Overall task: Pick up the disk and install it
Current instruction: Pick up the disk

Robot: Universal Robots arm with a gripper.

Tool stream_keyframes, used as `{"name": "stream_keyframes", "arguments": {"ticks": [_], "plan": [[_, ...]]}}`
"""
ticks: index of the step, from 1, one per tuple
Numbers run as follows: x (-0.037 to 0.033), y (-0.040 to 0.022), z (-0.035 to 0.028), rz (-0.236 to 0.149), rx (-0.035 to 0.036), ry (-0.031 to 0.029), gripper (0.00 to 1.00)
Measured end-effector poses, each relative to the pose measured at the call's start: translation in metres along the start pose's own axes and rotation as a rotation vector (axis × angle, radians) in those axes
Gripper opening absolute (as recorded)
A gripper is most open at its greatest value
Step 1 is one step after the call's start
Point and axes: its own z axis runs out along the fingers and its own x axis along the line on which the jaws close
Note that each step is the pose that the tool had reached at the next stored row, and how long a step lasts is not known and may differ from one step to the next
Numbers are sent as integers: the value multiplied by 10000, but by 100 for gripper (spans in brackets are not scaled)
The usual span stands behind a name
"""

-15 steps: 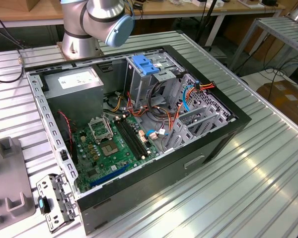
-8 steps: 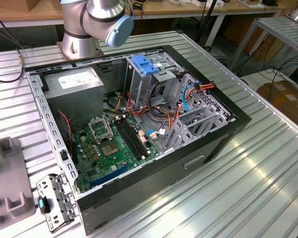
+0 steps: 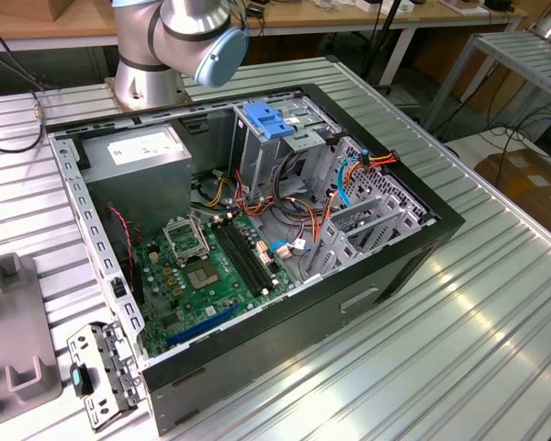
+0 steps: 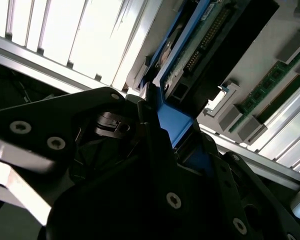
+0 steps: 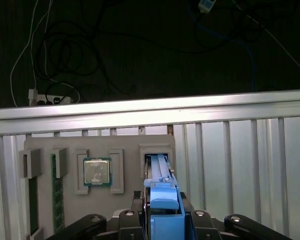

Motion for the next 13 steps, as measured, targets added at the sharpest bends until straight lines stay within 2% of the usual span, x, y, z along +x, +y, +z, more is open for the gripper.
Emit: {"name": "stream_keyframes", "arguments": {"ticks": [13], "plan": [[0, 0, 17, 0, 2, -1, 37]]}}
